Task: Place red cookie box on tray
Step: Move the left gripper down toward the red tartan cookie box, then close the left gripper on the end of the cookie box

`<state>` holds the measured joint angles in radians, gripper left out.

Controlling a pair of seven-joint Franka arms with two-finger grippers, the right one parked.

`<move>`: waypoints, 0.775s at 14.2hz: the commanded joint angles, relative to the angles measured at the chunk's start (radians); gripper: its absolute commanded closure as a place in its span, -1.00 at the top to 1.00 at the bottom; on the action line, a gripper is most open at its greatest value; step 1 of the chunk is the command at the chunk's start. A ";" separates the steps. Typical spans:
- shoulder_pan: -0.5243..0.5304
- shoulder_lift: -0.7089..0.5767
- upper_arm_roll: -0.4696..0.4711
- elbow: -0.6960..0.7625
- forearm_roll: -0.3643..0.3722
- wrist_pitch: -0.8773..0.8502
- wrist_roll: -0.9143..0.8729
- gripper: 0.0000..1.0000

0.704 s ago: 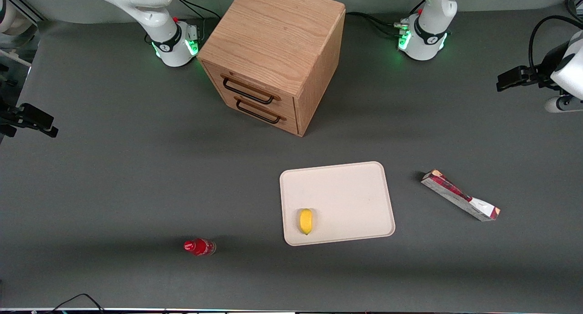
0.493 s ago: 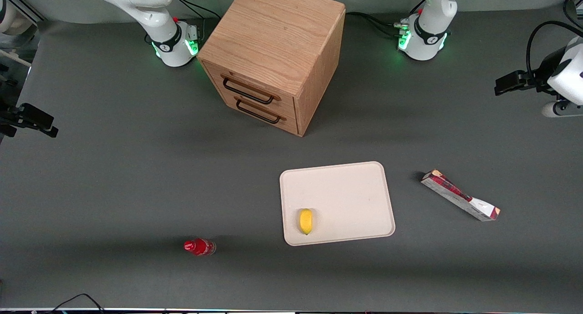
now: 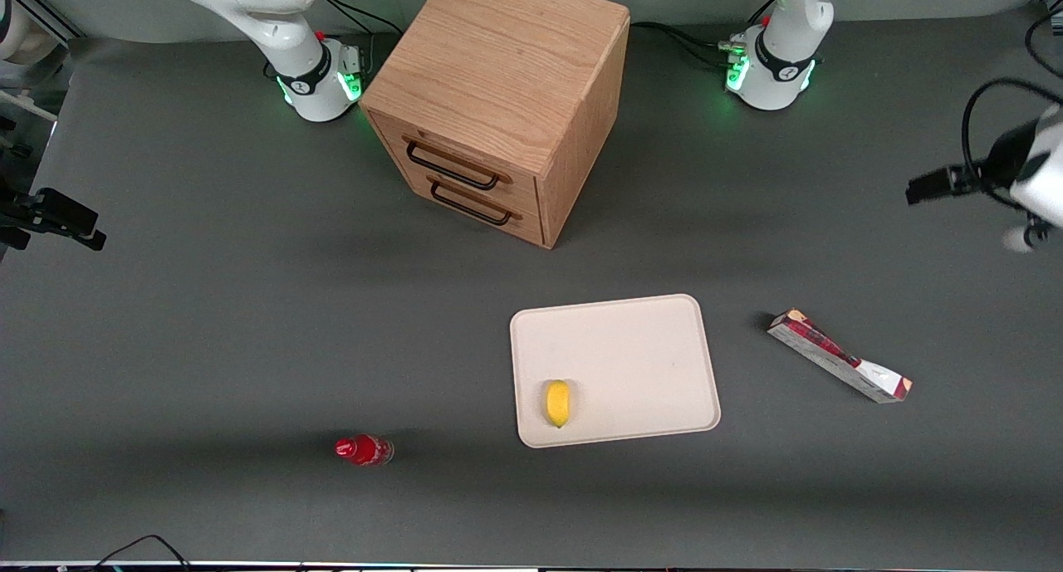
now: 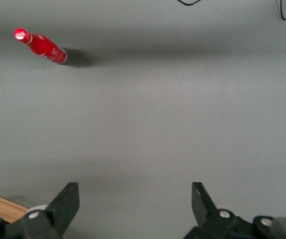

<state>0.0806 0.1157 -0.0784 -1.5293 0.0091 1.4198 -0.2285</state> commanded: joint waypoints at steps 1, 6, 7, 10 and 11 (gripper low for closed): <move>-0.004 0.191 0.005 0.117 0.003 0.068 -0.173 1.00; -0.002 0.402 0.037 0.081 0.005 0.335 -0.223 1.00; -0.002 0.450 0.037 0.075 0.005 0.396 -0.224 1.00; -0.002 0.542 0.038 0.057 0.006 0.528 -0.249 1.00; -0.001 0.556 0.039 0.032 0.006 0.582 -0.249 1.00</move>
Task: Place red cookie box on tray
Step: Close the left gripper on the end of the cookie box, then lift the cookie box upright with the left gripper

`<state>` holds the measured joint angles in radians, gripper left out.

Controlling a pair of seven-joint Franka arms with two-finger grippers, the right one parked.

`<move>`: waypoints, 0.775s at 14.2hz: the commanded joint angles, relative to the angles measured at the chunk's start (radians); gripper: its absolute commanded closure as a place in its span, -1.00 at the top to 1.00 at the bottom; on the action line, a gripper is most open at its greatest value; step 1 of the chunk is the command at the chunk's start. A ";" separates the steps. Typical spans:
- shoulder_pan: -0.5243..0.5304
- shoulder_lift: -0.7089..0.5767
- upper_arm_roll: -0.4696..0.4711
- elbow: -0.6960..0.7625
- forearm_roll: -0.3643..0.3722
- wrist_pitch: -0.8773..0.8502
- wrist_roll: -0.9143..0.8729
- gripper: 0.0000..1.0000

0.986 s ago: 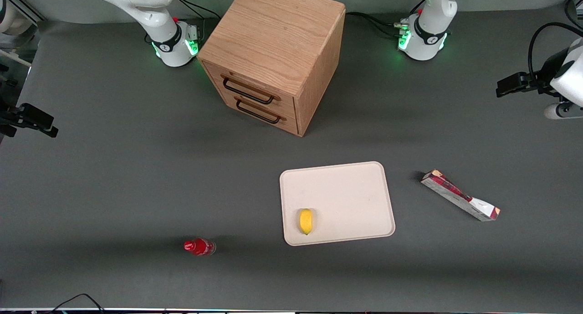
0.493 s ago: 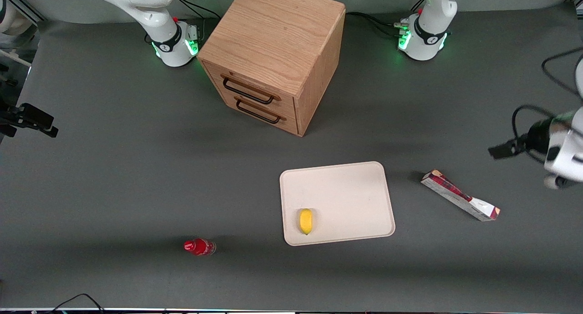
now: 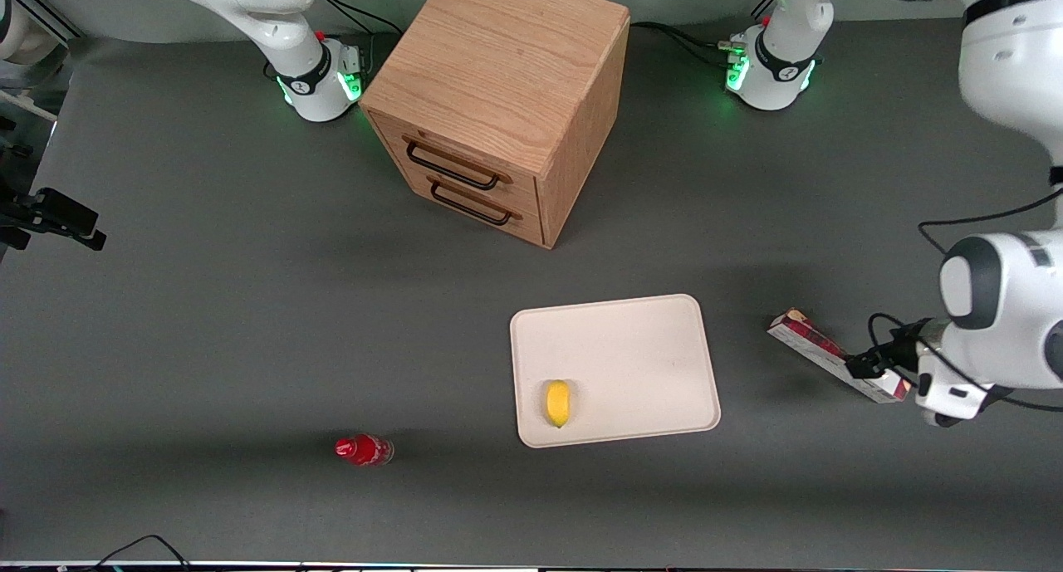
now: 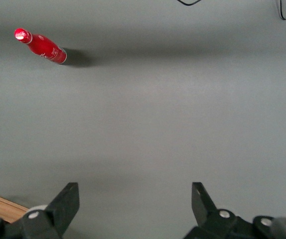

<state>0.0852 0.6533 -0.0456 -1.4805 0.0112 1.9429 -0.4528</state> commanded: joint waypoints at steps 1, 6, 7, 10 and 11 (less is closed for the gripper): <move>-0.005 0.022 0.006 -0.058 0.006 0.120 -0.024 1.00; -0.005 0.029 0.019 -0.109 0.006 0.172 -0.024 -1.00; -0.005 0.028 0.019 -0.109 0.006 0.168 -0.021 -1.00; -0.005 0.014 0.019 -0.106 0.006 0.151 -0.021 -1.00; -0.005 0.006 0.019 -0.098 0.004 0.134 -0.018 -1.00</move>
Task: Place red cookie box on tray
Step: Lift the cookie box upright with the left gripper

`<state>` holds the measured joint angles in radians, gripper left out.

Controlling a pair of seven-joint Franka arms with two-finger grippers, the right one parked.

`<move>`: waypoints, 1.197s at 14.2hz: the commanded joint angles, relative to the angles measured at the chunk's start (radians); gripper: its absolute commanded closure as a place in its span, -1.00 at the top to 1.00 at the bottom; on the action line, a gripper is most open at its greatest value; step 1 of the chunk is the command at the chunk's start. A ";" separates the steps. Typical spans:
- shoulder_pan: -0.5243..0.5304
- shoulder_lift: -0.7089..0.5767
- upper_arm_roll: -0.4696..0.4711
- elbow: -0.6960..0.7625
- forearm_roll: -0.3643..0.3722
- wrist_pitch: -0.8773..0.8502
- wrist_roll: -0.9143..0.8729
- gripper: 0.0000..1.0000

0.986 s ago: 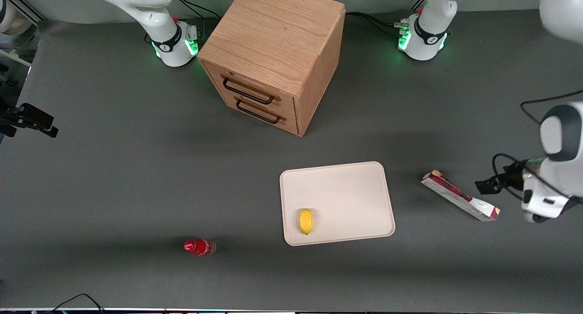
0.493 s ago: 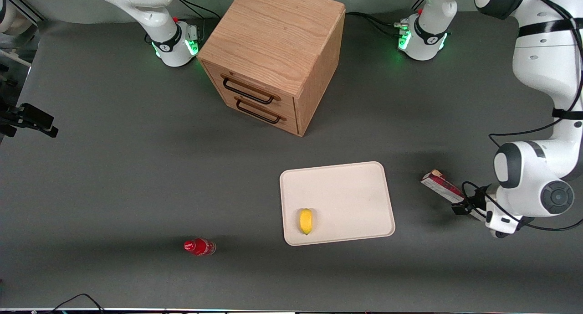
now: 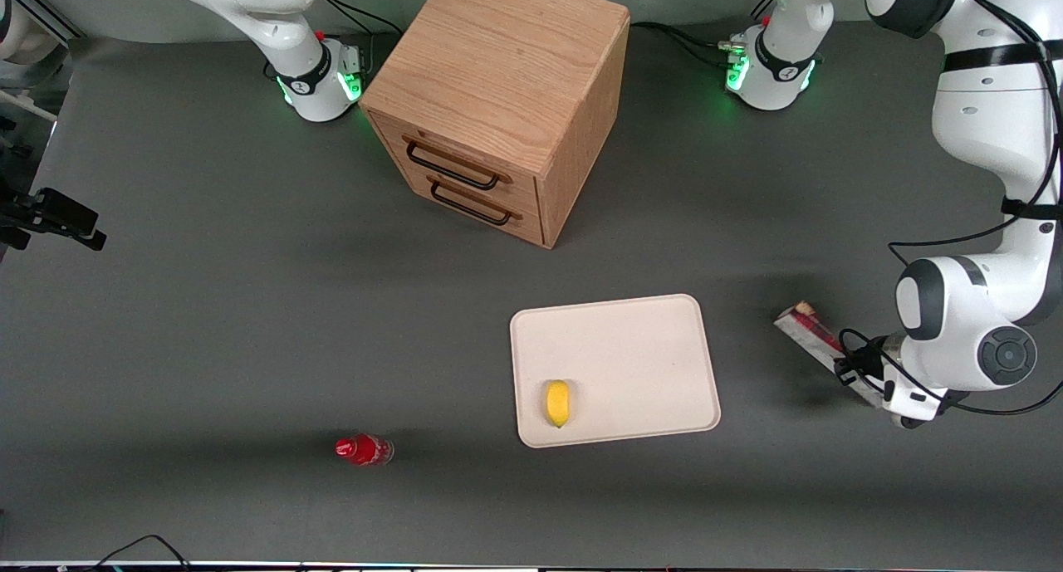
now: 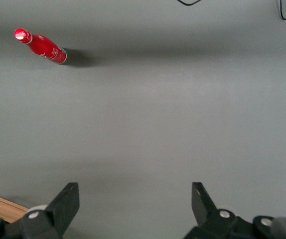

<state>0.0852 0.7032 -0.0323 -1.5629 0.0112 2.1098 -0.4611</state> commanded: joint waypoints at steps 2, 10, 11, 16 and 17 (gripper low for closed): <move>-0.005 -0.080 0.006 0.013 0.004 -0.095 -0.005 -1.00; -0.015 -0.195 -0.075 0.387 -0.008 -0.652 -0.019 -1.00; -0.015 -0.203 -0.105 0.427 -0.010 -0.700 -0.027 -1.00; -0.031 -0.174 -0.322 0.429 0.022 -0.639 -0.212 -1.00; -0.039 -0.157 -0.334 0.397 0.027 -0.581 -0.217 -1.00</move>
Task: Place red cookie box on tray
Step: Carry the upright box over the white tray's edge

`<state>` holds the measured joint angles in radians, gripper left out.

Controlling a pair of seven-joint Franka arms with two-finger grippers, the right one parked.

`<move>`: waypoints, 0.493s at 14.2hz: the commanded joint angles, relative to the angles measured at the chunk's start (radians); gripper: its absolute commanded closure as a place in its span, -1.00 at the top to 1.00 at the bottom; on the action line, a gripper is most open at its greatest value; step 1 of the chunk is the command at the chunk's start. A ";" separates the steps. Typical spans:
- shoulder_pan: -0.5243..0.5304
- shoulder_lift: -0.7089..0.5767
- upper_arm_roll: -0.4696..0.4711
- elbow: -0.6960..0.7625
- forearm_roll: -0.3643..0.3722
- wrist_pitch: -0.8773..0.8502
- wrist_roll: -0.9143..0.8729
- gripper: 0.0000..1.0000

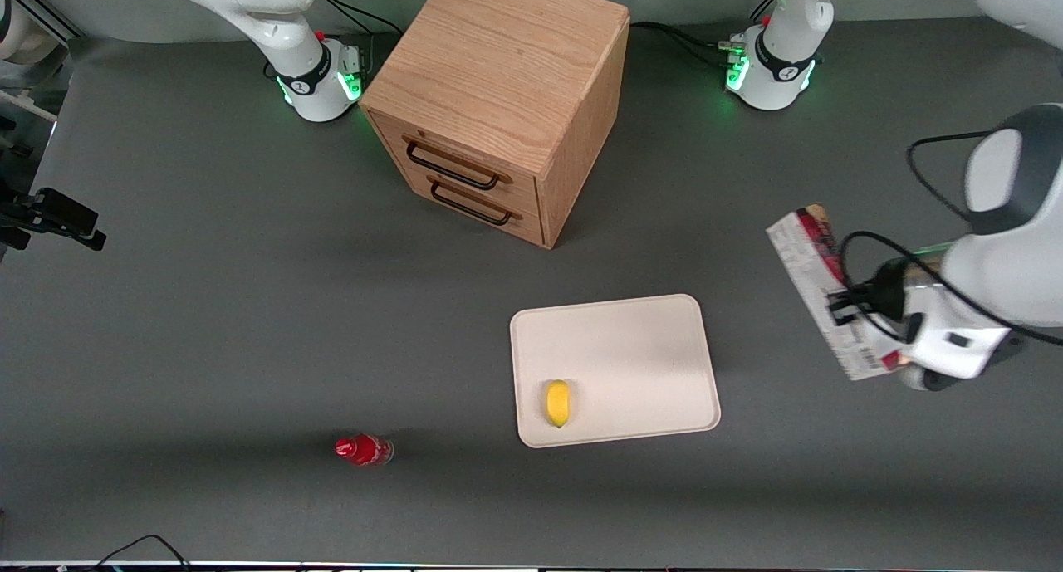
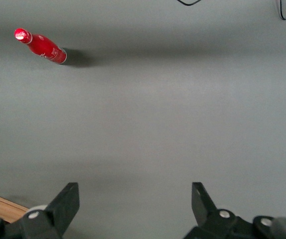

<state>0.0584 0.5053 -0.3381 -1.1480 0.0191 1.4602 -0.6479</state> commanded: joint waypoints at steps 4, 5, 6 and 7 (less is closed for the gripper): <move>-0.034 0.152 -0.097 -0.163 0.086 0.389 -0.042 -1.00; -0.044 0.183 -0.099 -0.173 0.113 0.428 -0.058 -1.00; -0.048 0.215 -0.099 -0.177 0.145 0.469 -0.064 -1.00; -0.060 0.238 -0.099 -0.190 0.174 0.515 -0.073 -1.00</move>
<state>0.0095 0.7202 -0.4300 -1.3281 0.1373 1.9199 -0.6869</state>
